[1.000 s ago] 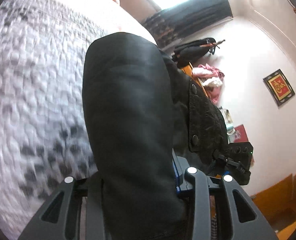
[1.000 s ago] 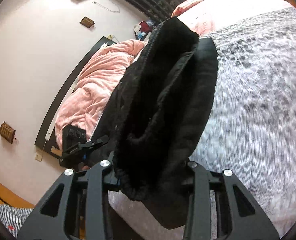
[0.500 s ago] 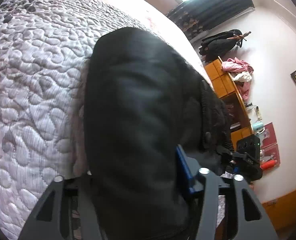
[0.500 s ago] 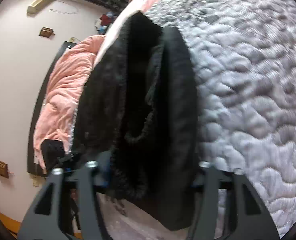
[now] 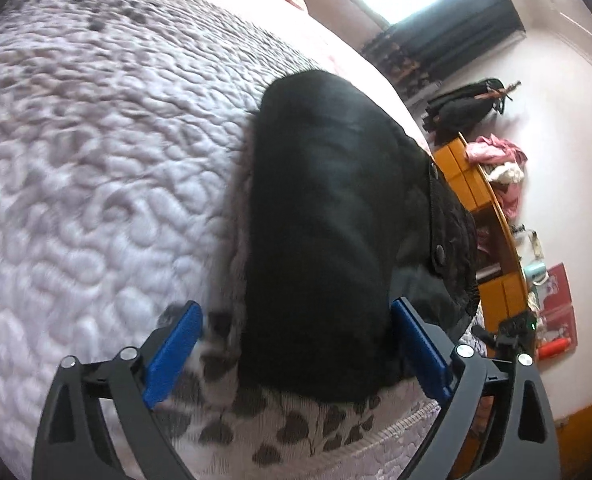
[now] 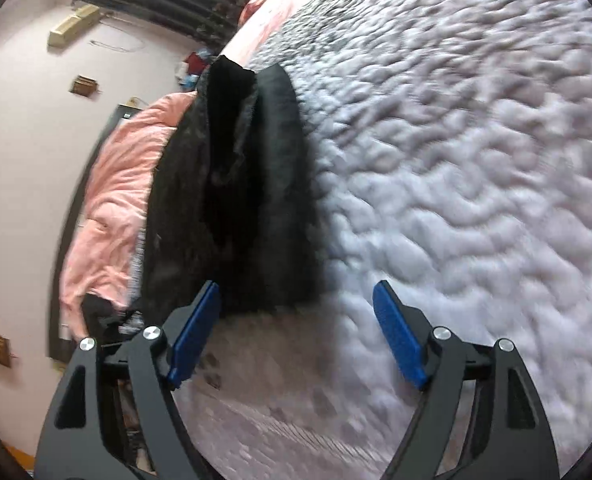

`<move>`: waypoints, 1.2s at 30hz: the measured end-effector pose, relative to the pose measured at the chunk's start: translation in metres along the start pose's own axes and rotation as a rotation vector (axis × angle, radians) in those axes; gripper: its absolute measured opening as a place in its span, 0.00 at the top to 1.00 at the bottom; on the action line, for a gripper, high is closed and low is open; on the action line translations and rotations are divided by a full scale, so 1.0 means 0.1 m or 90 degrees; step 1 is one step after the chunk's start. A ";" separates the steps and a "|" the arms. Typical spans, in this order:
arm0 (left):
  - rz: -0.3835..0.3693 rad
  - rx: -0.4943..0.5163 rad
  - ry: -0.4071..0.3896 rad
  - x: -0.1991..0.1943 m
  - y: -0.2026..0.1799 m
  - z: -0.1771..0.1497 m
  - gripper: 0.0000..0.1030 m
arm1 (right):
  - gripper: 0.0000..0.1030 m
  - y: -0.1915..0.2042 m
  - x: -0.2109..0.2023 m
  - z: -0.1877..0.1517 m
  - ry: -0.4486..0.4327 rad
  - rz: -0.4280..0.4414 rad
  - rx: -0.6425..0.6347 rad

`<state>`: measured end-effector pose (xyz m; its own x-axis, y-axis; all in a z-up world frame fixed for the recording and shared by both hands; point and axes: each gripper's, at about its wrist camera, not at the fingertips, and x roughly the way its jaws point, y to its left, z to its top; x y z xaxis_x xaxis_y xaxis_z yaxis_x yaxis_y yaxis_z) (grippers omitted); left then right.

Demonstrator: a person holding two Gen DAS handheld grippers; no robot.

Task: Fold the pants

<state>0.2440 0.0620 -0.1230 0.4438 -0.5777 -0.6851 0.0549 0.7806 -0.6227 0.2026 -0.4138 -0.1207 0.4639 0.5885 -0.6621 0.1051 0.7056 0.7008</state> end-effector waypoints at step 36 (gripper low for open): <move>0.267 0.220 -0.084 -1.17 -1.46 -1.18 0.04 | 0.04 1.77 -0.64 -1.48 -0.111 -0.414 -0.217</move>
<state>0.0784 -0.0131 0.0032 0.5976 -0.1829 -0.7806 0.1292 0.9829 -0.1314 0.0612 -0.2680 0.0069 0.5361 -0.0397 -0.8432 0.1411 0.9891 0.0431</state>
